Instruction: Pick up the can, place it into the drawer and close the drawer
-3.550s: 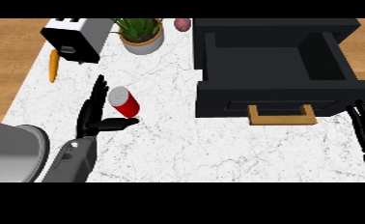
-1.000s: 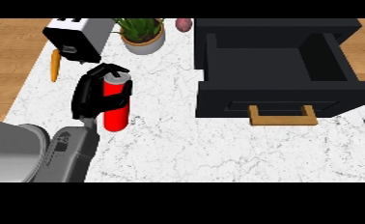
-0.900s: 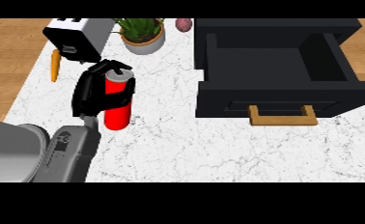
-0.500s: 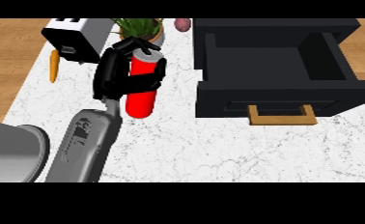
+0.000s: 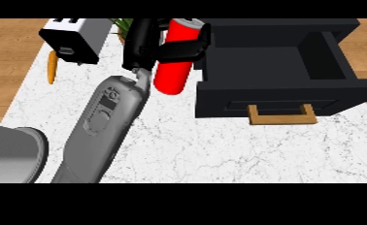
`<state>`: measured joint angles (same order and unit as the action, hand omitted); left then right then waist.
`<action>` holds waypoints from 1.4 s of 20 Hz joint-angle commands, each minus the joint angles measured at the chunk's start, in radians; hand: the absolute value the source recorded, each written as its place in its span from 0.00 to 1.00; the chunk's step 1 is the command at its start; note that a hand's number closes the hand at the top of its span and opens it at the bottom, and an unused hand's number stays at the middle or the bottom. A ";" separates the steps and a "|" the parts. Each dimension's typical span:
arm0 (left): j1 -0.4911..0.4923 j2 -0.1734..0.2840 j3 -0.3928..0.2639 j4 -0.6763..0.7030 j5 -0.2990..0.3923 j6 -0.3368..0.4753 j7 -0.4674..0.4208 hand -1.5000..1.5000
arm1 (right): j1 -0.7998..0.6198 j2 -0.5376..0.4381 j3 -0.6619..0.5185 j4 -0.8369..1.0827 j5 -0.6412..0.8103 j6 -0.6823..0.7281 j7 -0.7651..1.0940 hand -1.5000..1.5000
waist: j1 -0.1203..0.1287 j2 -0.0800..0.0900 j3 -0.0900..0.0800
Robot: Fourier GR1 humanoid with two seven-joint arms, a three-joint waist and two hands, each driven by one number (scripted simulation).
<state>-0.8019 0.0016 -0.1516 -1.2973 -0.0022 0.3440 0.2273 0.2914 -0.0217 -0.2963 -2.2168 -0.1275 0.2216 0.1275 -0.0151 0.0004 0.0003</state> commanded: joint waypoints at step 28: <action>-0.660 -0.002 -0.193 0.752 0.352 0.216 -0.098 1.00 | -0.104 0.005 0.026 0.125 0.055 -0.018 -0.037 0.00 | -0.042 0.013 0.002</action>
<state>-1.4417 0.0000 -0.3106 -0.6019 0.2986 0.5533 0.1553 0.2310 -0.0187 -0.2725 -2.1578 -0.0927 0.2165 0.1094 -0.0545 0.0105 0.0015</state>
